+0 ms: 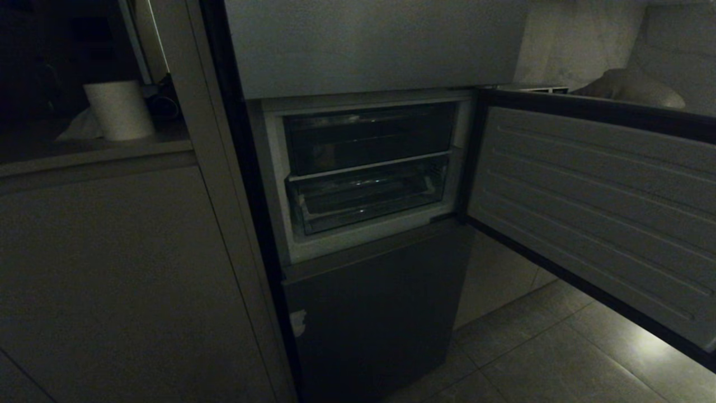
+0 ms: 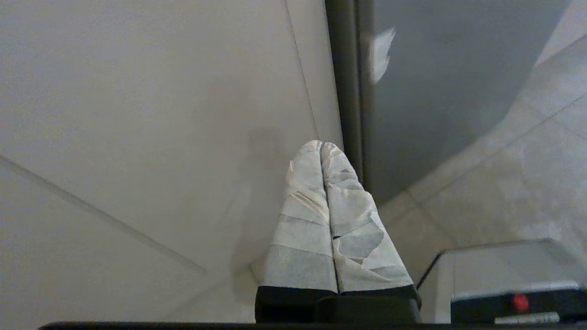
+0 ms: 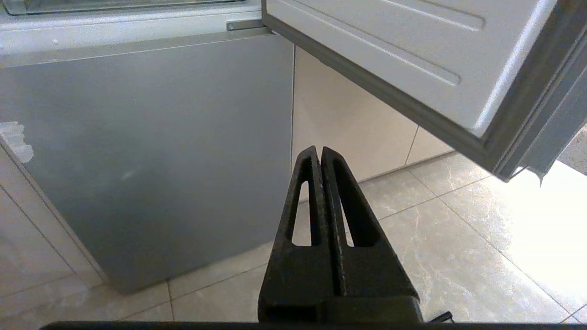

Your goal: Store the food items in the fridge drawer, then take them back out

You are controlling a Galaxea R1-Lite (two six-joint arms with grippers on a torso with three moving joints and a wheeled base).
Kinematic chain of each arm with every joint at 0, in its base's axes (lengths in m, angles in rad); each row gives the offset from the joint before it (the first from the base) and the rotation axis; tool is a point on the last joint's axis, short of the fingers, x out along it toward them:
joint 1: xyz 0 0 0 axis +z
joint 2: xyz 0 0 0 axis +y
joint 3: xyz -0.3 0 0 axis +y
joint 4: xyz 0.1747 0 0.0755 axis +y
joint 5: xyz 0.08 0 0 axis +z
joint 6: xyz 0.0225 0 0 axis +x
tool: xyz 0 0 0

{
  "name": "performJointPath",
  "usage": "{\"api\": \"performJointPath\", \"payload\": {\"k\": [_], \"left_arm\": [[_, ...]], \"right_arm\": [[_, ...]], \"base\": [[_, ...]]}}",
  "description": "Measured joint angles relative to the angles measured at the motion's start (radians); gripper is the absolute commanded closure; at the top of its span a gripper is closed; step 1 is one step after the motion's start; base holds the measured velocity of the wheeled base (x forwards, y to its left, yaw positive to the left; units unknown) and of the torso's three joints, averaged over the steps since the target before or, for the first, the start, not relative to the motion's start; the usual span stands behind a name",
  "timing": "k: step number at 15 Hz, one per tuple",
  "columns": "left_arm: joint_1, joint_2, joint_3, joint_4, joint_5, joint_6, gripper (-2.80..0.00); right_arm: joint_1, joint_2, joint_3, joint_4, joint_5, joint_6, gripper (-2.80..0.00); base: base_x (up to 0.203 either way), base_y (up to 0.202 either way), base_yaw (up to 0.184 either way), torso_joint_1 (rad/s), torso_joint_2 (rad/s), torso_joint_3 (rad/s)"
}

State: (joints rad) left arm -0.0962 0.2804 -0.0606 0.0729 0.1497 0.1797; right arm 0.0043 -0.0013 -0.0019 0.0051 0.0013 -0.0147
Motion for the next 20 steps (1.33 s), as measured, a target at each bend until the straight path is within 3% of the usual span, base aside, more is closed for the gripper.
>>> {"api": "performJointPath", "payload": {"k": [4, 6, 10, 13, 14, 20], "left_arm": [[0.032, 0.004, -0.006, -0.024, 0.076, -0.046, 0.00], [0.105, -0.015, -0.008, -0.011, 0.025, -0.022, 0.00], [0.108, -0.200, 0.009, 0.008, -0.152, -0.005, 0.00], [0.096, -0.256, 0.027, -0.008, -0.145, -0.157, 0.00], [0.095, -0.265, 0.029, -0.010, -0.143, -0.181, 0.00], [0.093, -0.279, 0.031, -0.011, -0.142, -0.187, 0.00]], "right_arm": [[0.000, 0.000, 0.000, 0.001, 0.000, 0.007, 0.00], [0.000, 0.000, 0.000, 0.000, 0.000, 0.006, 0.00], [0.000, 0.000, 0.000, 0.000, -0.001, 0.007, 0.00], [0.000, 0.000, 0.000, 0.000, -0.001, 0.014, 0.00], [0.000, 0.000, 0.000, 0.000, -0.001, 0.012, 0.00], [0.000, 0.000, 0.000, 0.000, 0.000, 0.010, 0.00]], "base": [[0.000, 0.000, 0.000, 0.000, 0.00, 0.000], [0.000, 0.000, 0.000, 0.000, 0.00, 0.000], [0.000, 0.000, 0.000, 0.000, 0.00, 0.000], [0.000, 0.000, 0.000, 0.000, 0.00, 0.000], [0.000, 0.000, 0.000, 0.000, 0.00, 0.000], [0.000, 0.000, 0.000, 0.000, 0.00, 0.000]]}}
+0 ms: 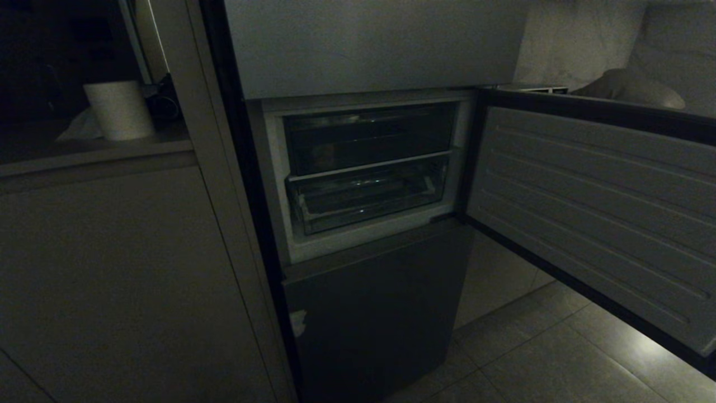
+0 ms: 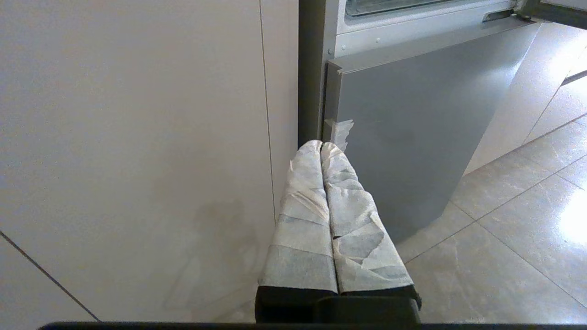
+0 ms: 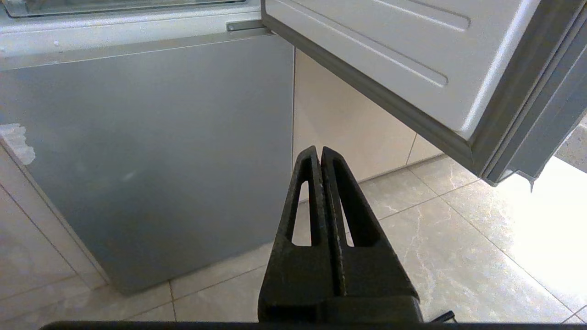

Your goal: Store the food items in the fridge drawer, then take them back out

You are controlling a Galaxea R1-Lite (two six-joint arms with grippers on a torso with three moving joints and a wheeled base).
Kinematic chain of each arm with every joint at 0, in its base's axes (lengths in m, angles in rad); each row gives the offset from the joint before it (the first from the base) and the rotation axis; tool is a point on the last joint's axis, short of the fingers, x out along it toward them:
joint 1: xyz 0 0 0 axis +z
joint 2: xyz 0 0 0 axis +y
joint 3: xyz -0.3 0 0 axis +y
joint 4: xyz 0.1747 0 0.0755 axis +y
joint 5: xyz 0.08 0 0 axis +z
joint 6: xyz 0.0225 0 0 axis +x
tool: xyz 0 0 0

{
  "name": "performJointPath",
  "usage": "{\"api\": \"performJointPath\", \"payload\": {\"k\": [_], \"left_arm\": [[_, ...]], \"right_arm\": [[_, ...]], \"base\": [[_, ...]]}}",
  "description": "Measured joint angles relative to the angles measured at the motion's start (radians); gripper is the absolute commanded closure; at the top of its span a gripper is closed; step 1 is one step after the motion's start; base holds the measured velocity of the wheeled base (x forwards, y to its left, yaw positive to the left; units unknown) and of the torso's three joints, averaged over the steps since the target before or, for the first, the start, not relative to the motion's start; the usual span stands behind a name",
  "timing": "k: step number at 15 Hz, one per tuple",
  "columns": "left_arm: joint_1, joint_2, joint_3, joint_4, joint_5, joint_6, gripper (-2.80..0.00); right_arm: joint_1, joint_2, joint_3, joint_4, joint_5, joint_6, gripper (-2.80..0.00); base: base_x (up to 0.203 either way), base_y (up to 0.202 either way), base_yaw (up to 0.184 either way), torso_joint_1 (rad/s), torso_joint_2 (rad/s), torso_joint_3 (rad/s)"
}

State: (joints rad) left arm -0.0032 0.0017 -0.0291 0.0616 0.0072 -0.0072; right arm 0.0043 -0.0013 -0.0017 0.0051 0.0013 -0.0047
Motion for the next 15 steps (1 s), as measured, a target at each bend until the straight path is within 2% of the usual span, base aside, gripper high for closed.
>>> {"api": "performJointPath", "payload": {"k": [5, 15], "left_arm": [[0.000, 0.000, 0.000, 0.001, 0.000, 0.000, 0.00], [0.000, 0.000, 0.000, 0.003, 0.000, 0.000, 0.00]], "right_arm": [[0.000, 0.000, 0.000, 0.000, -0.001, 0.000, 0.00], [0.000, 0.000, 0.000, -0.001, -0.001, 0.000, 0.00]], "base": [[0.001, -0.001, 0.024, 0.000, 0.00, 0.001], [0.002, -0.008, 0.174, 0.002, 0.00, 0.003]]}}
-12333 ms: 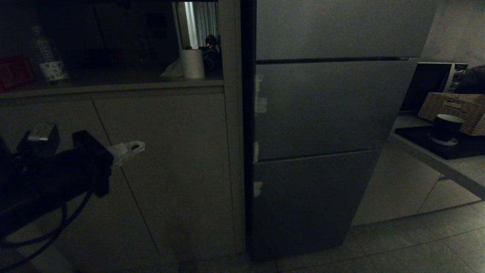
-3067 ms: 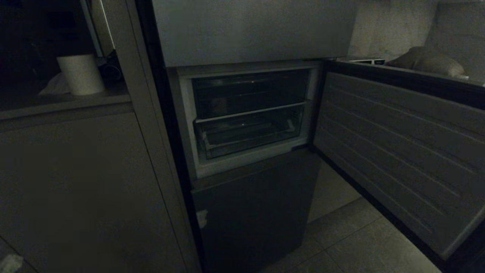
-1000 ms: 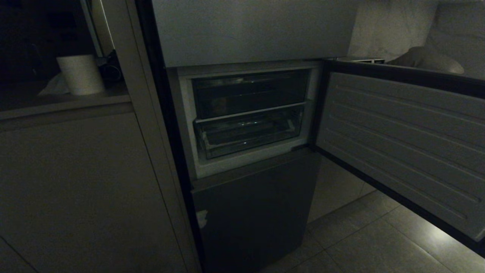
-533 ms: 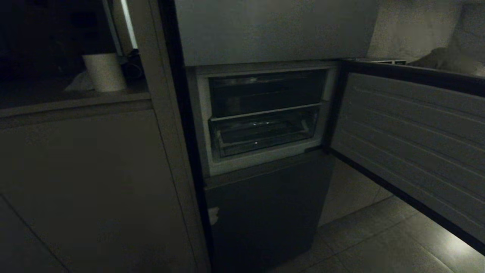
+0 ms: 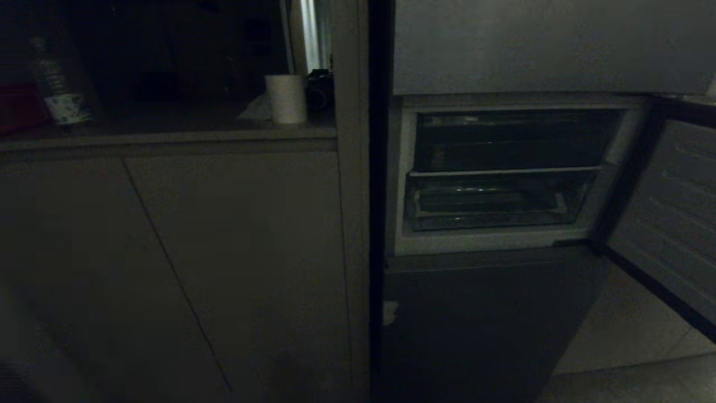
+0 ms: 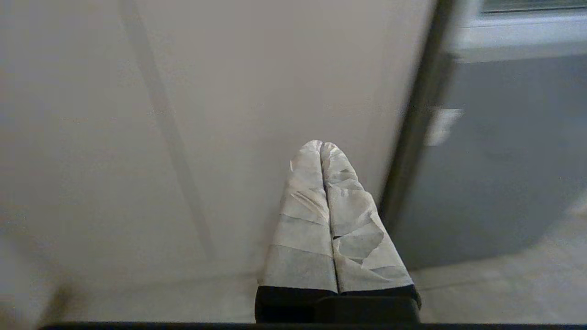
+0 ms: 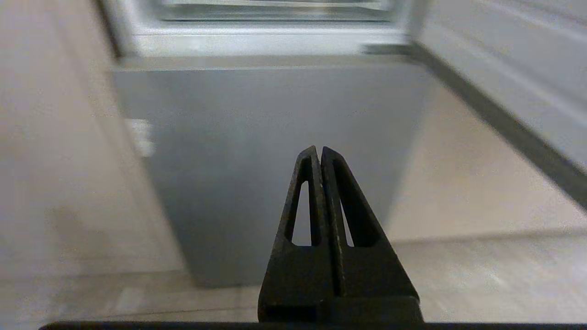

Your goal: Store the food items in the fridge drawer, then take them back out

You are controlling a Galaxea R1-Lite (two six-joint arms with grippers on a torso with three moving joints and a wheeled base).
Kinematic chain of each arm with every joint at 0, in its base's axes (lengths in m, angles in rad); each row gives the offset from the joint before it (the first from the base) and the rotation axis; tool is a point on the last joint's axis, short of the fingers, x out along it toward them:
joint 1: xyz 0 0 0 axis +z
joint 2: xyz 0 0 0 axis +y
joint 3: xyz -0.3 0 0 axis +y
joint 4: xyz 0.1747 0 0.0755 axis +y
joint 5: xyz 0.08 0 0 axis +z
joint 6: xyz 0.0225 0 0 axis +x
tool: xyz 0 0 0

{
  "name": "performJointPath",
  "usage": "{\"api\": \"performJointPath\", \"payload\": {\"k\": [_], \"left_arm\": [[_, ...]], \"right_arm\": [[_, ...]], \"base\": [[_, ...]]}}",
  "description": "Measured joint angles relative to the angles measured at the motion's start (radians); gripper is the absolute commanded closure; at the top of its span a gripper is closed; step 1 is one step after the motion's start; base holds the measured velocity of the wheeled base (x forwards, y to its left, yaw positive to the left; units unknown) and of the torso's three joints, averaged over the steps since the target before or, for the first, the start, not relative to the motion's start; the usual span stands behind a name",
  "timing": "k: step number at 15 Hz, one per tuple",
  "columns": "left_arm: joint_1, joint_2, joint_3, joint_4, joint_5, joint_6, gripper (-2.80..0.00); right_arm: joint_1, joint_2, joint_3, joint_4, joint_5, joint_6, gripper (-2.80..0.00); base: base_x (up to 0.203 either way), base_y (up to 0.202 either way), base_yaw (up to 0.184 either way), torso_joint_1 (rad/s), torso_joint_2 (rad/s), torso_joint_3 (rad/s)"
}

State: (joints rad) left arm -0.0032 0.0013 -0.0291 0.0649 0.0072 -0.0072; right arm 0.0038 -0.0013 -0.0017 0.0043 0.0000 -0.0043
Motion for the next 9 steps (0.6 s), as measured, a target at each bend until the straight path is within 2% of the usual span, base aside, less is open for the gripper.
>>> {"api": "performJointPath", "payload": {"k": [6, 7, 9], "left_arm": [[0.000, 0.000, 0.000, 0.000, 0.000, 0.000, 0.00], [0.000, 0.000, 0.000, 0.000, 0.000, 0.000, 0.00], [0.000, 0.000, 0.000, 0.000, 0.000, 0.000, 0.00]], "right_arm": [[0.001, 0.000, 0.000, 0.000, 0.000, 0.002, 0.00], [0.000, 0.000, 0.000, 0.000, 0.000, 0.003, 0.00], [0.000, 0.000, 0.000, 0.000, 0.000, 0.003, 0.00]], "base": [[0.004, -0.006, 0.166, 0.002, 0.00, 0.003], [0.007, -0.013, 0.102, 0.007, 0.00, 0.002], [0.000, 0.000, 0.000, 0.000, 0.00, 0.000]]}}
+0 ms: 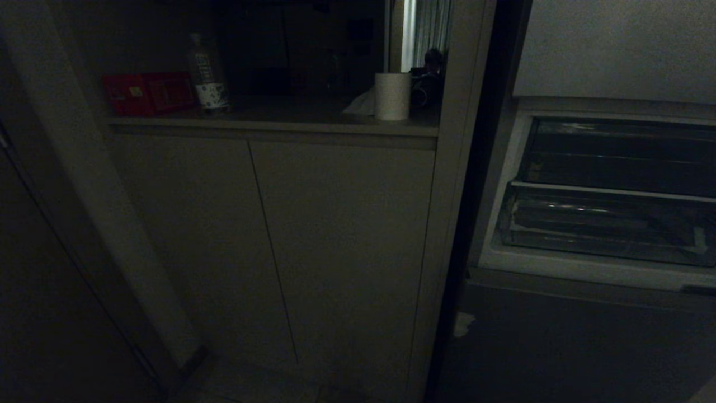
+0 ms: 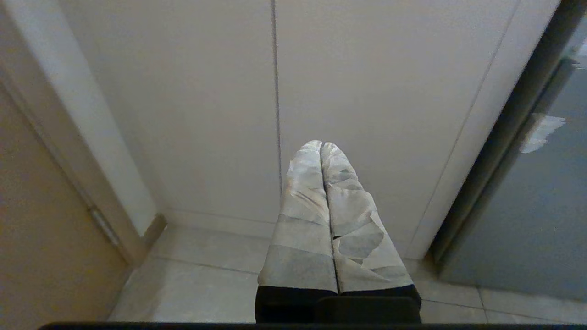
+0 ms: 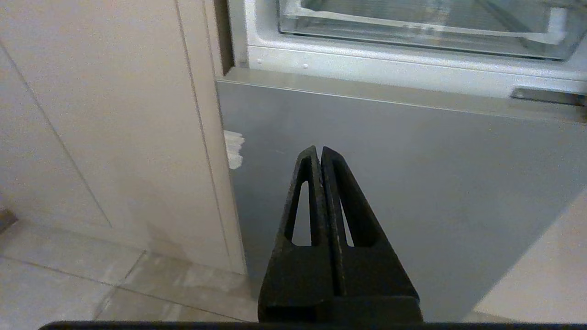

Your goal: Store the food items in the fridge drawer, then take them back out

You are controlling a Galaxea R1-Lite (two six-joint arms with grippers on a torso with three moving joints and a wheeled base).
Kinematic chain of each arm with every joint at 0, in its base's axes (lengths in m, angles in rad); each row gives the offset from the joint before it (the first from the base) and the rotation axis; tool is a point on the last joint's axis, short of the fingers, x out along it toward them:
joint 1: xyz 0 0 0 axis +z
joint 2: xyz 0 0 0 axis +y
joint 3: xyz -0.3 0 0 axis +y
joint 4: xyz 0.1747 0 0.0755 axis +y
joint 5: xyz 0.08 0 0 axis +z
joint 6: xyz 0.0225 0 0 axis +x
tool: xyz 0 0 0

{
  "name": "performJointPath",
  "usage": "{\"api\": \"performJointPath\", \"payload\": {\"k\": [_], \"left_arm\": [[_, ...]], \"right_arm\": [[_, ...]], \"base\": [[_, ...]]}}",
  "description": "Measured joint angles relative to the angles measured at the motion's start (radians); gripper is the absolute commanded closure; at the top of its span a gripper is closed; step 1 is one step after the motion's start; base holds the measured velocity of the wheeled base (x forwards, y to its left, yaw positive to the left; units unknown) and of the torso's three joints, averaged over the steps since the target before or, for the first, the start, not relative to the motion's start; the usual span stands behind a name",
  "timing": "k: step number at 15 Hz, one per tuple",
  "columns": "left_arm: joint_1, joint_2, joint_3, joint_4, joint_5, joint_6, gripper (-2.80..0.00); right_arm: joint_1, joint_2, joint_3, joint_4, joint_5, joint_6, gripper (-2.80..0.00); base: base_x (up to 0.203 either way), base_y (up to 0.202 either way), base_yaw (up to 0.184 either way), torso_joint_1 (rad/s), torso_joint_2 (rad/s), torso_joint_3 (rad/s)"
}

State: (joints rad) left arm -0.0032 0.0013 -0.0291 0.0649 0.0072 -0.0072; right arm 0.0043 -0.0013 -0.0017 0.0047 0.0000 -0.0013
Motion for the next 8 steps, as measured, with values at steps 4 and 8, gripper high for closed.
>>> {"api": "performJointPath", "payload": {"k": [4, 8], "left_arm": [[0.000, 0.000, 0.000, 0.000, 0.000, 0.000, 0.00], [0.000, 0.000, 0.000, 0.000, 0.000, 0.000, 0.00]], "right_arm": [[0.000, 0.001, -0.004, 0.008, 0.007, -0.054, 0.00], [0.000, 0.097, -0.113, 0.008, 0.103, -0.001, 0.00]], "base": [[0.000, 0.000, 0.000, 0.000, 0.00, 0.000], [0.000, 0.000, 0.000, 0.000, 0.00, 0.000]]}}
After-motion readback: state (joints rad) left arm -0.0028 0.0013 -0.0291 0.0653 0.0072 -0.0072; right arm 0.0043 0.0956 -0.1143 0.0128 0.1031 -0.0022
